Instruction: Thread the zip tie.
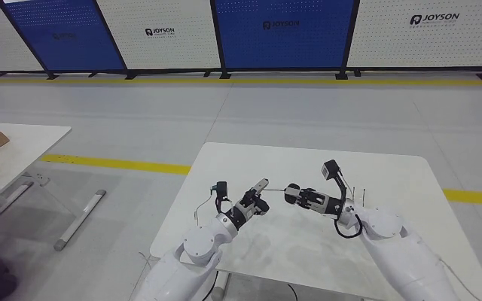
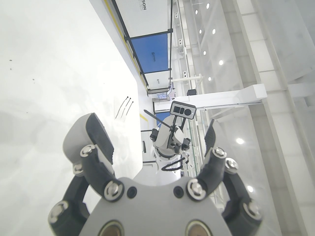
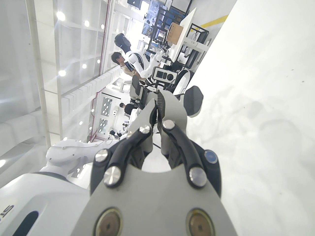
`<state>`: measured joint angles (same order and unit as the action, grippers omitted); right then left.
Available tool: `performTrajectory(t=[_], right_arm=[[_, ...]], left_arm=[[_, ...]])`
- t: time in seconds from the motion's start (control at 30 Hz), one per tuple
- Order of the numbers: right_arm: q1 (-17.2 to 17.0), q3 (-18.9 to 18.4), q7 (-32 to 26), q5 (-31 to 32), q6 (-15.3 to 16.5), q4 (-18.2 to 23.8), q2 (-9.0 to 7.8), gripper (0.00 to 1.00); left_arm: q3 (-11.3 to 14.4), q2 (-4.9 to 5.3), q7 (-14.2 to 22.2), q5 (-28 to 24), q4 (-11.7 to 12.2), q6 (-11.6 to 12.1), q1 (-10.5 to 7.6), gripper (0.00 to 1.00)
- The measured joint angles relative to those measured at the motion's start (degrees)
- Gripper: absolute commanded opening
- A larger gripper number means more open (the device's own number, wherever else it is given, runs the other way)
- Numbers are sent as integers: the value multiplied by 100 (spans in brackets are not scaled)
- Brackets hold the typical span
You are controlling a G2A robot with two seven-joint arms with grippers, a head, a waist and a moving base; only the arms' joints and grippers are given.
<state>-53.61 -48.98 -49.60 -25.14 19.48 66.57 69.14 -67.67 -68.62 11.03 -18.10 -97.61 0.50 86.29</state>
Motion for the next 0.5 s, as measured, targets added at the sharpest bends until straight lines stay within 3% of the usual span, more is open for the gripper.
performTrajectory(t=[0.13, 0.3, 0.37, 0.5], right_arm=[[-1, 0, 1, 0, 0, 0, 0, 0], [-95, 49, 211, -15, -1, 68, 52, 0], [-70, 114, 246, -73, 0, -10, 101, 0], [-61, 122, 252, -104, 0, -33, 111, 0]], left_arm=[[21, -4, -4, 0, 4, 25, -10, 100], [111, -36, 315, -412, 133, 306, -91, 100], [106, -59, 158, -577, 204, 461, -116, 100], [108, -64, 86, -582, 217, 470, -124, 100]])
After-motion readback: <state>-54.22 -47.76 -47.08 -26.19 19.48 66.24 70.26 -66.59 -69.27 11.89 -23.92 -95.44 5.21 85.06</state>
